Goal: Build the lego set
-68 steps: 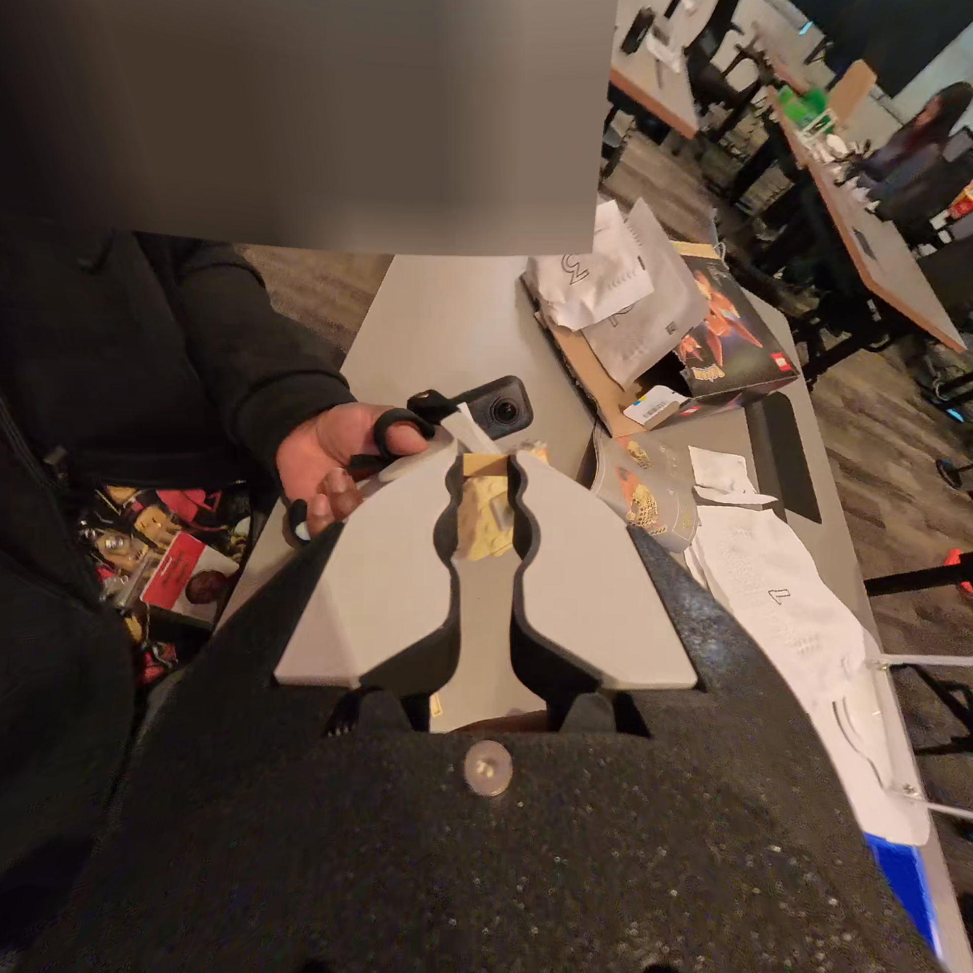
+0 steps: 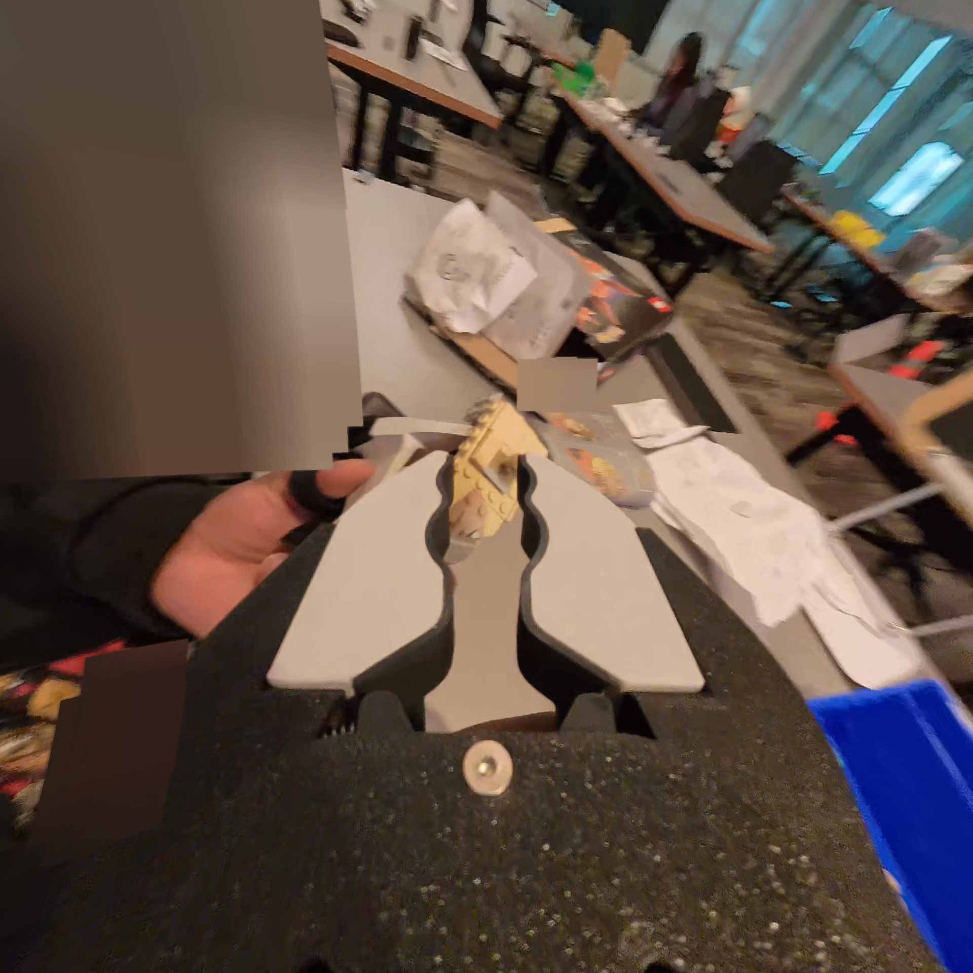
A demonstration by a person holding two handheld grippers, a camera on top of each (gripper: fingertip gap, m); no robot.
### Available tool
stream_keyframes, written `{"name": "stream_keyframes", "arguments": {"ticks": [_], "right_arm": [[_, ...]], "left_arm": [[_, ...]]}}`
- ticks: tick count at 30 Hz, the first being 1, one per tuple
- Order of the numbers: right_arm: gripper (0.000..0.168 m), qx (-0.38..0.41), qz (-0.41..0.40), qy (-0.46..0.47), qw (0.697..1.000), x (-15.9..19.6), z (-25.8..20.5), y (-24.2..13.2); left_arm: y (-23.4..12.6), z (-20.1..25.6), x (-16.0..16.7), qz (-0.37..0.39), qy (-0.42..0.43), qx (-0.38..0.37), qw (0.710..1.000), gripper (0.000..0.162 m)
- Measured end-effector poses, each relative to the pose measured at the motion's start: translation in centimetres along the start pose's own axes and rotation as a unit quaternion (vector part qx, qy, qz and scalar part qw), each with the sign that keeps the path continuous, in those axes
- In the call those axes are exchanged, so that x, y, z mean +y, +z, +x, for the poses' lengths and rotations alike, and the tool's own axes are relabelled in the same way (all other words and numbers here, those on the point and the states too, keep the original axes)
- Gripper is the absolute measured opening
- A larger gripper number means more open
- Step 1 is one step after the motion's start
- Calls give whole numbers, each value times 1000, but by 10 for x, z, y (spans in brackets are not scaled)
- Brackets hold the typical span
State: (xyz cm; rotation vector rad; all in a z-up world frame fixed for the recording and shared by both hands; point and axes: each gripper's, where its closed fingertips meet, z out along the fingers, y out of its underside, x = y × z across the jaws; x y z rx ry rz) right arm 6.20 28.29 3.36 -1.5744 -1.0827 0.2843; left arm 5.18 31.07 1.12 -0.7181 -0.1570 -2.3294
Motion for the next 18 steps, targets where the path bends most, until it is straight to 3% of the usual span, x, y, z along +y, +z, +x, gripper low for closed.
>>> {"name": "stream_keyframes", "arguments": {"ticks": [7, 18], "right_arm": [[24, 90, -57, -45, 993, 9, -8, 15], [24, 133, -90, -78, 984, 18, -7, 26]], "left_arm": [[-2, 6, 2, 7, 100, -7, 995, 21], [-5, -2, 4, 2, 112, -29, 993, 21]]}}
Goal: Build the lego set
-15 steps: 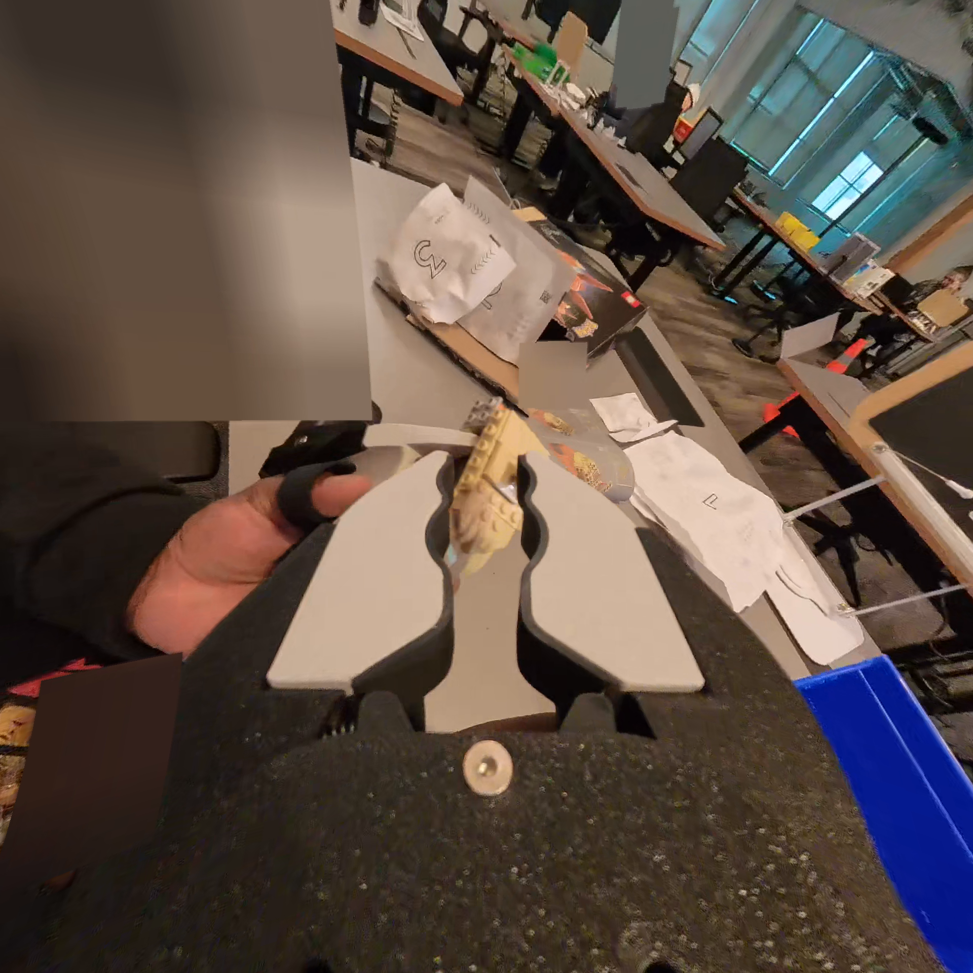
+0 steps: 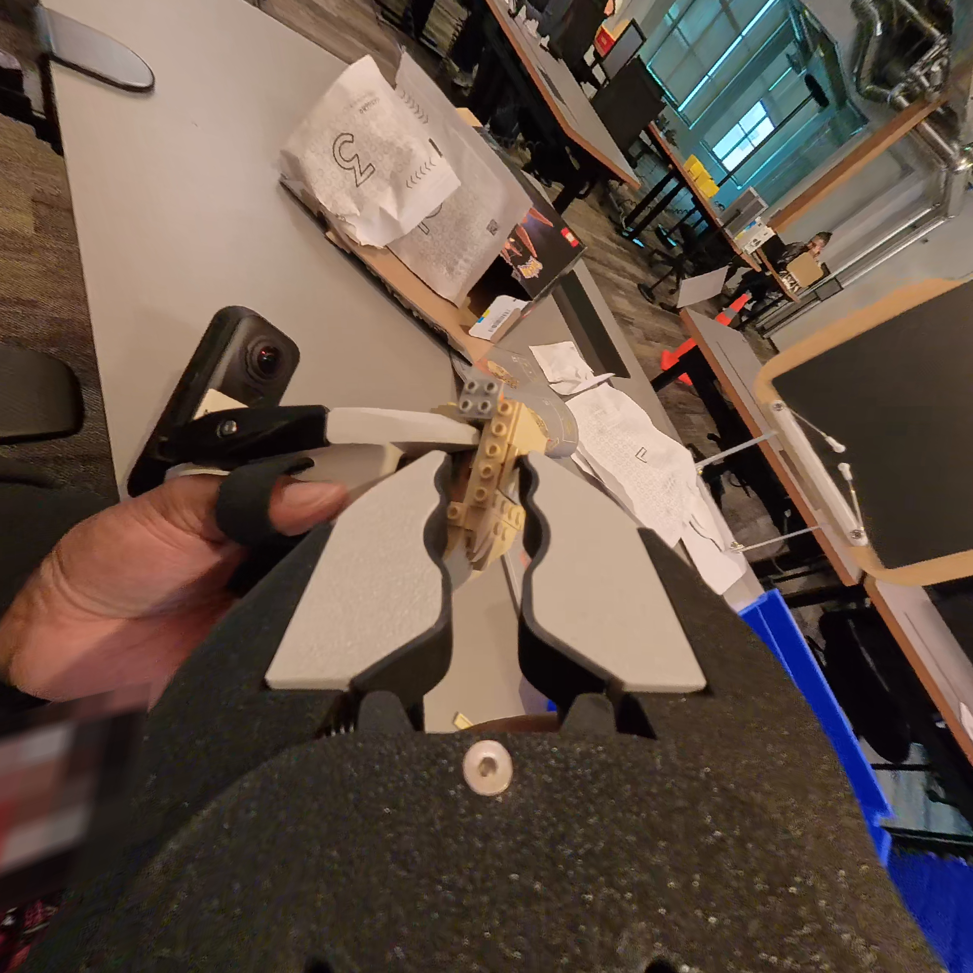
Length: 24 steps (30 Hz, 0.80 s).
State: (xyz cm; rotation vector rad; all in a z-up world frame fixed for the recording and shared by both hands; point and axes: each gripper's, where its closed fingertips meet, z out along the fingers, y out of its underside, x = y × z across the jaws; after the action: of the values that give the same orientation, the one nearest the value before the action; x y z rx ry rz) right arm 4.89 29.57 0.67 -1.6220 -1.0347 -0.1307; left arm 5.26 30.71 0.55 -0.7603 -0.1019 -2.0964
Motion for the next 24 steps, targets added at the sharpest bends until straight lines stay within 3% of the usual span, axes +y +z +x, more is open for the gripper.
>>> {"name": "stream_keyframes", "arguments": {"ticks": [3, 24], "right_arm": [[16, 11, 2, -6, 1000, 0, 3, -1], [15, 9, 29, -7, 1000, 1, 0, -6]], "left_arm": [[0, 2, 1, -4, 1, 7, 1000, 21], [-1, 5, 10, -30, 8, 4, 1000, 20]]}}
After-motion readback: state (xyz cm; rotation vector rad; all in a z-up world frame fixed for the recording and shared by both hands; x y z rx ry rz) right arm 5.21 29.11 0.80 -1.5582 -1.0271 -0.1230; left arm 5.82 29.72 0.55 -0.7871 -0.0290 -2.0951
